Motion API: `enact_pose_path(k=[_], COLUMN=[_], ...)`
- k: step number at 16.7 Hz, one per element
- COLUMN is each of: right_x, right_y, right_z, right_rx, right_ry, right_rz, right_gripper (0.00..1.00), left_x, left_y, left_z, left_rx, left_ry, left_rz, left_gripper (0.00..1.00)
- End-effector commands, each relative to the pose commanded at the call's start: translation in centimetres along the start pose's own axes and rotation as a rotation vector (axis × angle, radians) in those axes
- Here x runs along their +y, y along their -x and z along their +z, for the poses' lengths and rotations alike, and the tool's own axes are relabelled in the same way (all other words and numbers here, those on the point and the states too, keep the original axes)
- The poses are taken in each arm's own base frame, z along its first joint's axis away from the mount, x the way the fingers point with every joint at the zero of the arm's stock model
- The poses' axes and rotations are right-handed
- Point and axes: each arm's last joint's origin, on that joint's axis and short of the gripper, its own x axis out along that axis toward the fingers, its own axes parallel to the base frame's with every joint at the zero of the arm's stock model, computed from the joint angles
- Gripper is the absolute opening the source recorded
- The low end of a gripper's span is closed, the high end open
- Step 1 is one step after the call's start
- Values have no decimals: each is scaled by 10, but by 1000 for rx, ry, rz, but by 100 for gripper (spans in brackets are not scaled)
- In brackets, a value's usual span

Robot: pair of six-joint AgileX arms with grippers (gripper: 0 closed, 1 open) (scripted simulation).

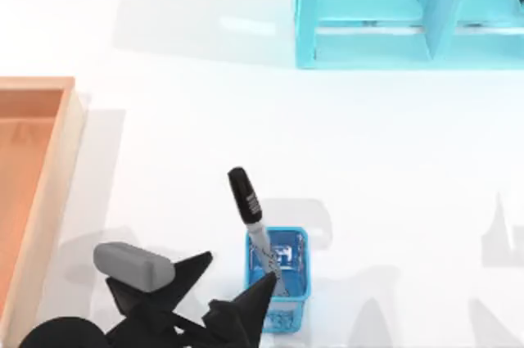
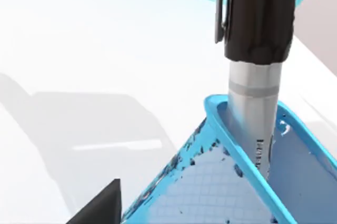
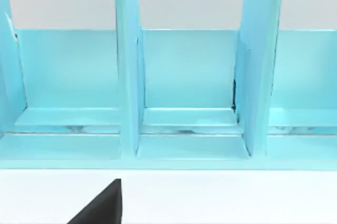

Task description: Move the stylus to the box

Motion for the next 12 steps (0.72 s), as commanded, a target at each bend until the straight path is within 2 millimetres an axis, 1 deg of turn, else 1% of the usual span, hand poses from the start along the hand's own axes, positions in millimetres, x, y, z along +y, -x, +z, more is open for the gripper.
enact_pose_path(k=[12], right_x=[0], right_y=[0], right_z=[0], right_rx=[0], right_ry=[0], right_rz=[0], right_gripper=[100], left_x=[3], left_y=[-59], left_z=[1], left_rx=[-1], left_ry=[1], left_rz=[-1], left_gripper=[100])
